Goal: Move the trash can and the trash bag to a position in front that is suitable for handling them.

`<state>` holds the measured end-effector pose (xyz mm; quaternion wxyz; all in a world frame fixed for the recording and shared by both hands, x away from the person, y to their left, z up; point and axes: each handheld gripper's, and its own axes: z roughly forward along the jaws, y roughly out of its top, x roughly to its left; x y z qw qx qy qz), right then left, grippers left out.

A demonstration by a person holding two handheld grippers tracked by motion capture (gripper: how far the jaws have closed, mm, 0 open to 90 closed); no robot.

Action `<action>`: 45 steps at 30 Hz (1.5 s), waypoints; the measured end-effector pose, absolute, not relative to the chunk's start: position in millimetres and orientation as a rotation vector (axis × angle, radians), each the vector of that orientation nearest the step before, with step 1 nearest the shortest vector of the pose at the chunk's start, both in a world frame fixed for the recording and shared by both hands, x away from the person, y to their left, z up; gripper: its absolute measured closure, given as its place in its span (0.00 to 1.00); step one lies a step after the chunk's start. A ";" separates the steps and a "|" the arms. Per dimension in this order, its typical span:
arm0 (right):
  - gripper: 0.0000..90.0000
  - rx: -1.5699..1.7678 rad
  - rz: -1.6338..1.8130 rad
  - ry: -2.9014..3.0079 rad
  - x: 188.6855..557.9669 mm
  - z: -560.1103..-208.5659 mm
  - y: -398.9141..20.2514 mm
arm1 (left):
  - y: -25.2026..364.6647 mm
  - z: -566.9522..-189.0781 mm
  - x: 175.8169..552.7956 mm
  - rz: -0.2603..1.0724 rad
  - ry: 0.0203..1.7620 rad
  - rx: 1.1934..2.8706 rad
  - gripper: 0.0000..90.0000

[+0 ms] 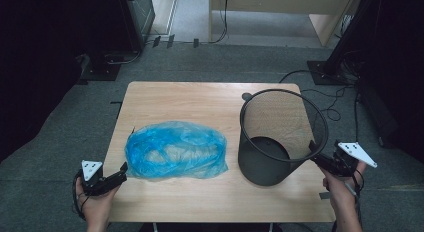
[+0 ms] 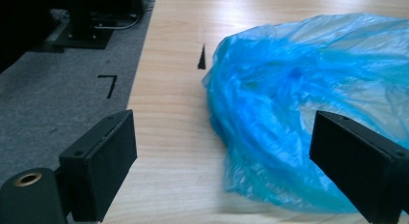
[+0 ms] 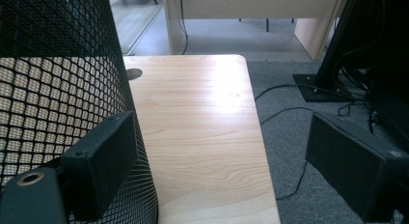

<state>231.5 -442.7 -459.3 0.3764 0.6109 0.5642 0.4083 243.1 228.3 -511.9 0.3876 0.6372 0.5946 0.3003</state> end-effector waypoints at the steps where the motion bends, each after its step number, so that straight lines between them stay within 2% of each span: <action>1: 0.12 1.558 1.048 1.446 229.8 -459.5 -440.9 | 226.0 -511.4 244.2 0.756 1.500 1.619 0.11; 7: 0.11 1.519 1.045 1.462 223.9 -459.0 -436.6 | 207.7 -508.8 249.9 0.739 1.427 1.599 0.11; 14: 0.11 1.561 1.066 1.379 234.1 -458.5 -445.7 | 162.2 -515.6 264.7 0.709 1.362 1.667 0.15; 17: 0.11 1.541 1.123 1.383 237.8 -460.4 -441.5 | 148.9 -532.7 277.9 0.677 1.453 1.692 0.28; 21: 0.12 1.525 1.134 1.386 236.5 -463.9 -438.1 | 152.2 -547.2 280.9 0.674 1.504 1.726 0.32; 39: 0.12 1.372 1.209 1.521 220.8 -468.3 -414.2 | 192.1 -559.2 264.6 0.663 1.600 1.786 0.31; 45: 0.10 1.299 1.155 1.599 221.9 -466.7 -417.7 | 203.9 -537.0 257.9 0.714 1.541 1.629 0.25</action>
